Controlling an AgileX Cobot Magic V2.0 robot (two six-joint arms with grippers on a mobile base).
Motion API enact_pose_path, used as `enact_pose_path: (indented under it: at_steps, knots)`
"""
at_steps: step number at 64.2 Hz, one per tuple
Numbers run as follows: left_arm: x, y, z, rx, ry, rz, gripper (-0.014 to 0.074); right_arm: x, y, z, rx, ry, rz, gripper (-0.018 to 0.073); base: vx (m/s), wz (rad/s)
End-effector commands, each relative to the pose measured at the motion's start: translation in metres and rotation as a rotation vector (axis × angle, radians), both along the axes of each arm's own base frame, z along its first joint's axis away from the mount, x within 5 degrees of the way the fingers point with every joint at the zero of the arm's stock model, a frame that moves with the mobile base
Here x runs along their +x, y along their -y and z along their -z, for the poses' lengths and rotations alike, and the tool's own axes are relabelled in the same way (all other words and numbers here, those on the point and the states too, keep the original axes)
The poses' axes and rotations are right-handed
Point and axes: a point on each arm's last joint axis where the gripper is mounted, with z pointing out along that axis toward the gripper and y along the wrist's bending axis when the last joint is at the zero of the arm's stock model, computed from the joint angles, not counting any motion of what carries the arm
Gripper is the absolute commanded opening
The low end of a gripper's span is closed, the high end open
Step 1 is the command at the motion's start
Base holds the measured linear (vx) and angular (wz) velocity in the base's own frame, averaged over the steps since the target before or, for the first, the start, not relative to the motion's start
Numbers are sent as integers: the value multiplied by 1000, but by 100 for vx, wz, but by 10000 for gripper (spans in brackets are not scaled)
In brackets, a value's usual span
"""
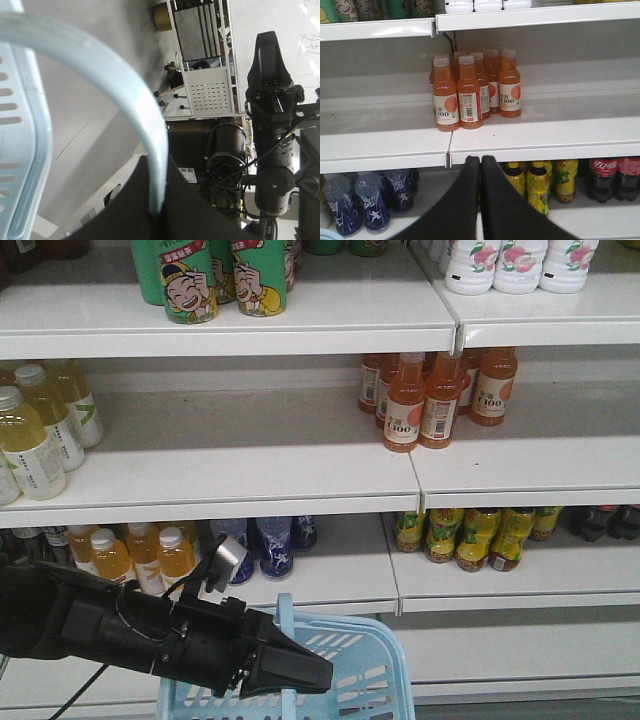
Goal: Place coke in basket with both arms
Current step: 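Turn the base away from the shelf holding the basket in the left gripper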
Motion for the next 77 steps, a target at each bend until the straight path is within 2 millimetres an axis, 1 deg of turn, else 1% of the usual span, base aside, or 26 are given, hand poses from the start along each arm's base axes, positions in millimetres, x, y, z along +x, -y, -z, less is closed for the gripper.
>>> enact_pose_path:
  at_steps: [1,52,77]
  knots:
    - [0,3,-29,-160,23,-18,-7,-1,0,-5,-9,78,0,-10,0,0]
    - [0,3,-29,-159,23,-18,-7,-1,0,-5,-9,77,0,-10,0,-1]
    - [0,3,-29,-159,23,-18,-7,-1,0,-5,-9,77,0,-10,-6,-27]
